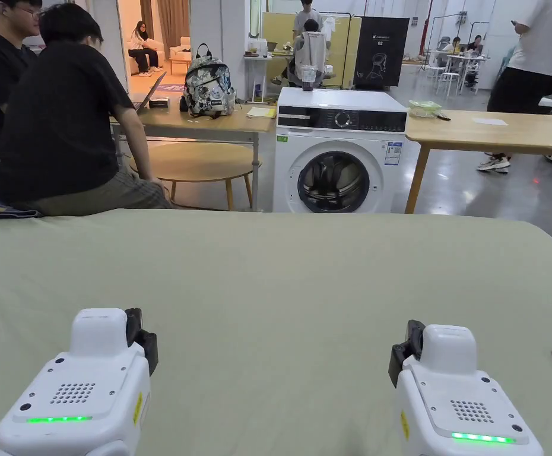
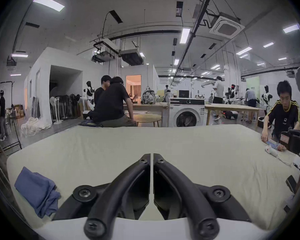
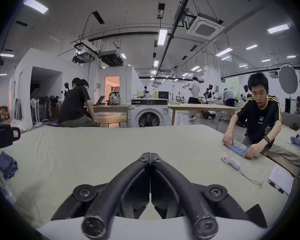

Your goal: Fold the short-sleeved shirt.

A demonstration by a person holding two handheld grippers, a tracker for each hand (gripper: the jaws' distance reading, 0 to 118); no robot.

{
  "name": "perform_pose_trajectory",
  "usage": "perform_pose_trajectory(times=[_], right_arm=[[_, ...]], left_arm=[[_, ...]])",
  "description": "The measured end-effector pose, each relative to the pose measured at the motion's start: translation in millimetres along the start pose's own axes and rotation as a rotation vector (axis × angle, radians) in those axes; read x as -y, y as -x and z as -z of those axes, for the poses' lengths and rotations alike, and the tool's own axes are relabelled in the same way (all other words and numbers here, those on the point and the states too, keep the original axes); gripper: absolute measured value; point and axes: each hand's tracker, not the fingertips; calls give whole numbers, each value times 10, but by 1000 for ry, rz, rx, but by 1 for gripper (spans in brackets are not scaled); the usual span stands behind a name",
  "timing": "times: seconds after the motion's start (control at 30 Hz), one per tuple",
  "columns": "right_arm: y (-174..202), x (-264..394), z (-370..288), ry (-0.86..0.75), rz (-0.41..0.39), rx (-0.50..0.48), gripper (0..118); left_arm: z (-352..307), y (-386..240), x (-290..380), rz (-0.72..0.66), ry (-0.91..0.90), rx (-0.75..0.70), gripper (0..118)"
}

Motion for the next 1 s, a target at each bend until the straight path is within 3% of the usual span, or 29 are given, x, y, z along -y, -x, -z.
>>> perform_pose_trajectory(times=[0.63,0.67,0.7,0.77,0.9,1.0], right_arm=[[85,-63,43,-10,-11,-22,0],[89,-69,42,-8,-12,-19,2],[94,-74,37,-8,-14,-17,10],[100,-76,38,-6,-19,-10,39],[98,-71,59,3,-10,-3,70],[101,-60,69,0,-18,16,85]], left_arm=[[83,123,-56,-11,2,-8,0],[85,124,-59,-11,3,-9,4],[84,125,-53,-12,1,-10,10],[89,129,-46,-14,1,-18,25],[110,154,-19,-31,9,-20,62],[98,169,-24,-47,6,-4,70]])
